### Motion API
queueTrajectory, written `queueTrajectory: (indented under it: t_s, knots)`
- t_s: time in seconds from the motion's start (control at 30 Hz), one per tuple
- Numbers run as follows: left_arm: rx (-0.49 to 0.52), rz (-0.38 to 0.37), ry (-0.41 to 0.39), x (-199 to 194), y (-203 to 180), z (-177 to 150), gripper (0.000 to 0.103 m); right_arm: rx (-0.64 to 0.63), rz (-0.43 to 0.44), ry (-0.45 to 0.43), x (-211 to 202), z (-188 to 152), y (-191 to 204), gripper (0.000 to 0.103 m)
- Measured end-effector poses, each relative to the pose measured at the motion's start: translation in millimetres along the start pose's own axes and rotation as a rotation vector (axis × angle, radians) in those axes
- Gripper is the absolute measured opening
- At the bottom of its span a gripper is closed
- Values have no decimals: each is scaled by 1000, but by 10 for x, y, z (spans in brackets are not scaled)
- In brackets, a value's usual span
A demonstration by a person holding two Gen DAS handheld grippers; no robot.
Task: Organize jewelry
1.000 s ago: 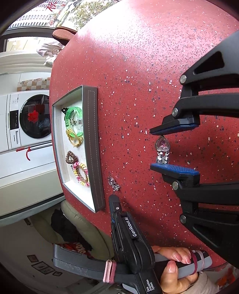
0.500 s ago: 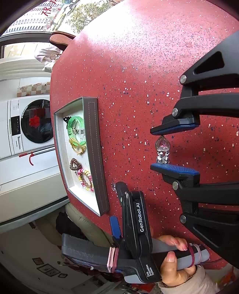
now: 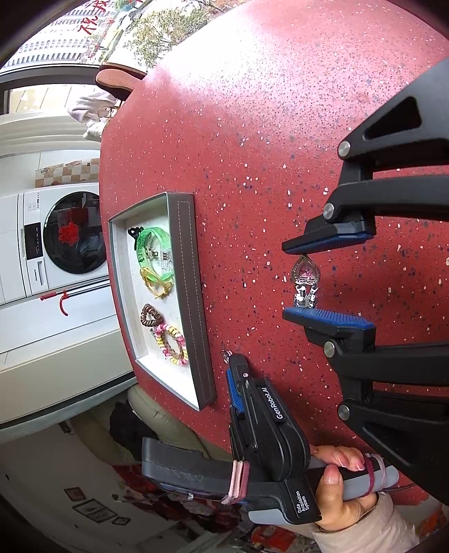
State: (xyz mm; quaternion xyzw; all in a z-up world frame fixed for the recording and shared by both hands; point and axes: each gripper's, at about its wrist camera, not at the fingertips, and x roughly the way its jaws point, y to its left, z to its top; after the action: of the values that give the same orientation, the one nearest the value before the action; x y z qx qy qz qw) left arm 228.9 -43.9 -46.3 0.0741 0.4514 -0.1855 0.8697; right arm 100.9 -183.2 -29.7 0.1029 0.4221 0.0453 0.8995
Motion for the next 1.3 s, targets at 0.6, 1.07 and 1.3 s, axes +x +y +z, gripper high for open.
queueTrajectory:
  t_s: [0.6, 1.07, 1.3]
  knots:
    - [-54, -26, -134, -509, 290, 372, 33, 25, 18, -44, -61, 596, -68, 34]
    - [-81, 9, -154, -291, 467, 760, 33, 0, 48, -28, 344, 1238, 36, 34]
    - [-100, 29, -135, -83, 531, 875, 33, -28, 43, -8, 626, 1438, 91, 34]
